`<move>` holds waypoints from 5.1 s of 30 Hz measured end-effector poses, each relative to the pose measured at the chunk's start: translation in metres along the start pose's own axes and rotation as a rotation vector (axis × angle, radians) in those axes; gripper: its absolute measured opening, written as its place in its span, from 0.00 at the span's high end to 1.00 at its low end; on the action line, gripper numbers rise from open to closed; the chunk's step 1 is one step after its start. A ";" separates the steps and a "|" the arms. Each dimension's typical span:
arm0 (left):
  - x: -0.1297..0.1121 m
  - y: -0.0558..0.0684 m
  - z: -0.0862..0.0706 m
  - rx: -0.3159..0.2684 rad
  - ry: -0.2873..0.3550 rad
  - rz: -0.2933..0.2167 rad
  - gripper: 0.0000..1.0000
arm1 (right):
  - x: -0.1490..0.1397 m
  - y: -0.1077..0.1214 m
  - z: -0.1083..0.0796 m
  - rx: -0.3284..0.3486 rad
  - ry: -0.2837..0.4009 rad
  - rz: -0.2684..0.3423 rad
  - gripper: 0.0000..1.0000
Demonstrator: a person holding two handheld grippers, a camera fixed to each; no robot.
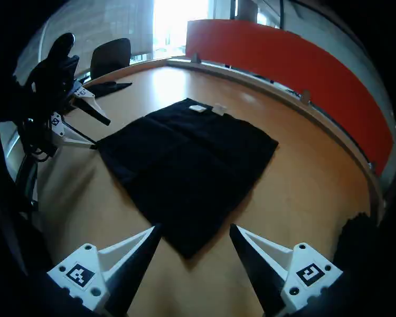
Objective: Fold towel
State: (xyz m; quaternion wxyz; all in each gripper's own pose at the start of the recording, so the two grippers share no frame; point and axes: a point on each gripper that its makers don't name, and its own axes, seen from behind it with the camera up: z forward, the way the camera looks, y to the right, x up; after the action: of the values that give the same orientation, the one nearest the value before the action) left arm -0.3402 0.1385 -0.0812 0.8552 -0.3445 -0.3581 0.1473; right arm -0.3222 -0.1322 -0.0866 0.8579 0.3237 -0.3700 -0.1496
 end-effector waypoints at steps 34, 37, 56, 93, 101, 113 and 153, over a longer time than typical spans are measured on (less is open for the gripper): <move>-0.014 0.009 0.013 -0.011 -0.088 -0.006 0.22 | -0.023 -0.009 0.004 0.072 -0.061 -0.010 0.32; -0.015 0.010 0.012 -0.008 -0.093 -0.008 0.27 | -0.023 -0.008 0.004 0.071 -0.061 -0.008 0.41; -0.012 0.015 0.011 0.021 -0.114 -0.063 0.91 | -0.017 -0.012 0.002 0.067 -0.055 0.011 0.84; 0.067 0.019 -0.059 0.042 -0.005 -0.136 0.92 | 0.062 0.002 -0.075 0.006 0.110 0.029 0.85; 0.080 0.020 -0.072 0.042 0.004 -0.145 0.92 | 0.070 0.001 -0.088 0.007 0.123 0.050 0.85; 0.096 0.025 -0.089 0.034 0.006 -0.135 0.92 | 0.078 0.004 -0.106 -0.003 0.130 0.047 0.85; 0.094 0.029 -0.081 0.002 -0.047 -0.140 0.92 | 0.077 0.007 -0.108 0.025 0.088 0.046 0.85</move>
State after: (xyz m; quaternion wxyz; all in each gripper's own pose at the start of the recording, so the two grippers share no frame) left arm -0.2172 0.1673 -0.0947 0.8551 -0.3142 -0.4013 0.0954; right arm -0.1912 -0.1171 -0.0961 0.8726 0.3319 -0.3410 -0.1107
